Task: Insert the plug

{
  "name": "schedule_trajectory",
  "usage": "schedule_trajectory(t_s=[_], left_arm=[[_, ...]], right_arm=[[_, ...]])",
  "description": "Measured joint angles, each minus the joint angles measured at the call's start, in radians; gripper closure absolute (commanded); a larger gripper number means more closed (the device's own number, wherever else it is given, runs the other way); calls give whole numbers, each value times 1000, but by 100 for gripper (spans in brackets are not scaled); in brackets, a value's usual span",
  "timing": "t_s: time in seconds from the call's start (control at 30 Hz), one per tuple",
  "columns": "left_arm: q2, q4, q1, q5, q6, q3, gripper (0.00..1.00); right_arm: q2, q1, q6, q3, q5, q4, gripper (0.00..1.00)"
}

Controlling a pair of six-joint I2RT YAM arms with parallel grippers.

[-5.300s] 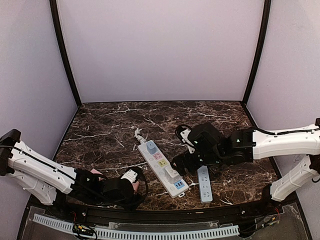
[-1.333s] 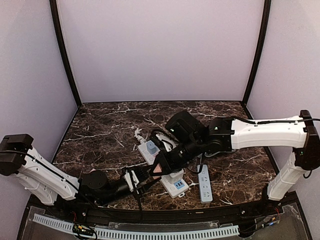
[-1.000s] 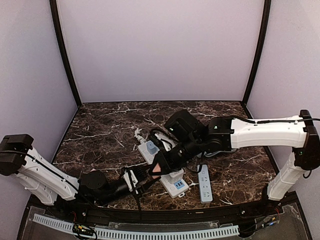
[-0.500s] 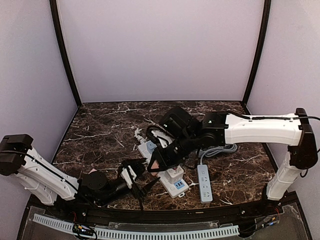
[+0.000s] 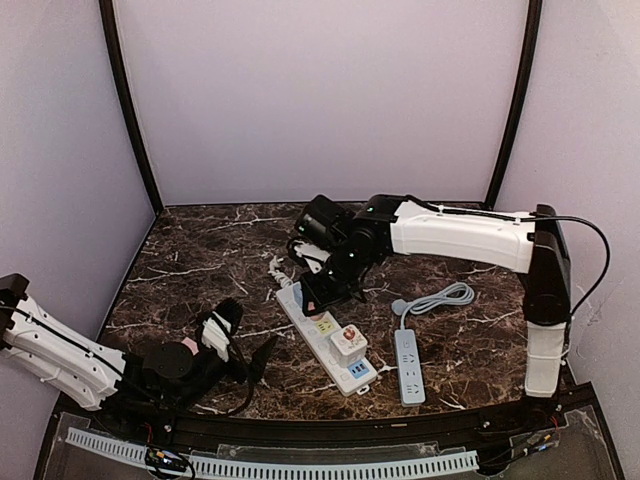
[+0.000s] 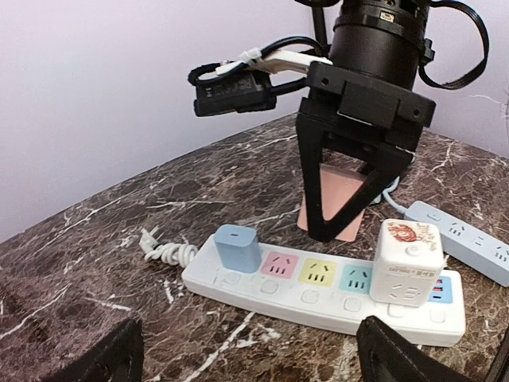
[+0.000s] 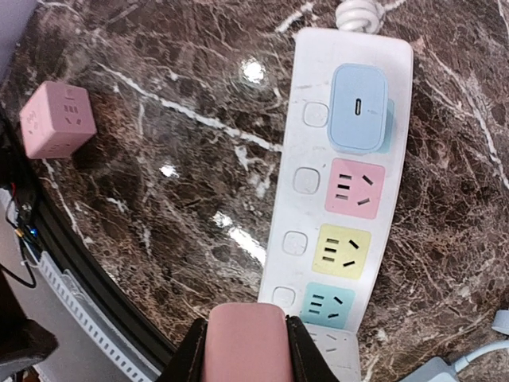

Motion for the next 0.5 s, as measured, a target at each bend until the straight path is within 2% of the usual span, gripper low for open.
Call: schedule_trajectory(t_s=[0.3, 0.5], left_arm=[[-184, -204, 102, -42, -171, -78, 1], [-200, -253, 131, -24, -217, -97, 1]], right_arm=[[212, -19, -36, 220, 72, -170, 100], [275, -35, -39, 289, 88, -233, 100]])
